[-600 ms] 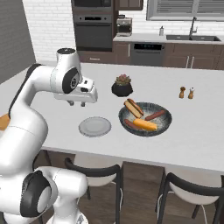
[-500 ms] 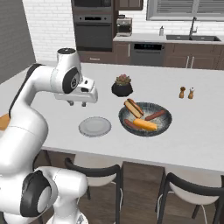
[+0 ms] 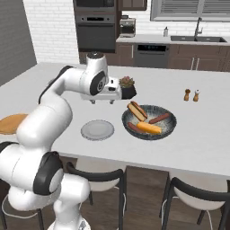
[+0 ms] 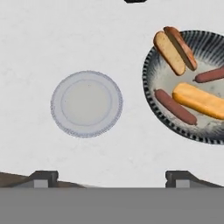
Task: Place one bun and one sausage from the bowl on each plate.
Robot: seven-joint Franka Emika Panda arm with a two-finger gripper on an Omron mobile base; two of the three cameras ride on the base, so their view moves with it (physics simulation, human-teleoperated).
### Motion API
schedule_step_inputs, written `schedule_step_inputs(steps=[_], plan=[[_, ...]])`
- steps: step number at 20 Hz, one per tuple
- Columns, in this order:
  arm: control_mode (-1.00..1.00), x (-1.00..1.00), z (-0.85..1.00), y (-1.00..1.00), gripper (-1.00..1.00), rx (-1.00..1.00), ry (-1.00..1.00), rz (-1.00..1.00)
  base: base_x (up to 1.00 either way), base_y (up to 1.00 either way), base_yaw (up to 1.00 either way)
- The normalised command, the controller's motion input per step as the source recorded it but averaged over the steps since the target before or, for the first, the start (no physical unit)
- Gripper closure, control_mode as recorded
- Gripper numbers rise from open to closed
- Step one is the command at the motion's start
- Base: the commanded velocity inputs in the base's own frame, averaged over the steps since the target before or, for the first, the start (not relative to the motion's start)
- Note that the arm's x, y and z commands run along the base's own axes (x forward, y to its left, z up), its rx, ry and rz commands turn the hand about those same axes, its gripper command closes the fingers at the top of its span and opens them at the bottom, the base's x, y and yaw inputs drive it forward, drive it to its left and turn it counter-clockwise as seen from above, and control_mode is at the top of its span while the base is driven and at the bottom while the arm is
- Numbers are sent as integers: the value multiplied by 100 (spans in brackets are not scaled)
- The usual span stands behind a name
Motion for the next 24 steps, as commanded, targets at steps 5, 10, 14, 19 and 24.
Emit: schedule_step_inputs(steps=[5,10,14,19,24], plan=[[-100,98,-5,-52,-100,0,12,20,0,0,0],[-100,100,-36,-72,-100,0,18,3,0,0,0],[-100,100,-37,-64,-100,0,18,-6,0,0,0],[-100,83,-56,-26,-100,0,7,-1,0,0,0],[-100,87,-66,-43,-100,8,8,0,0,0,0]])
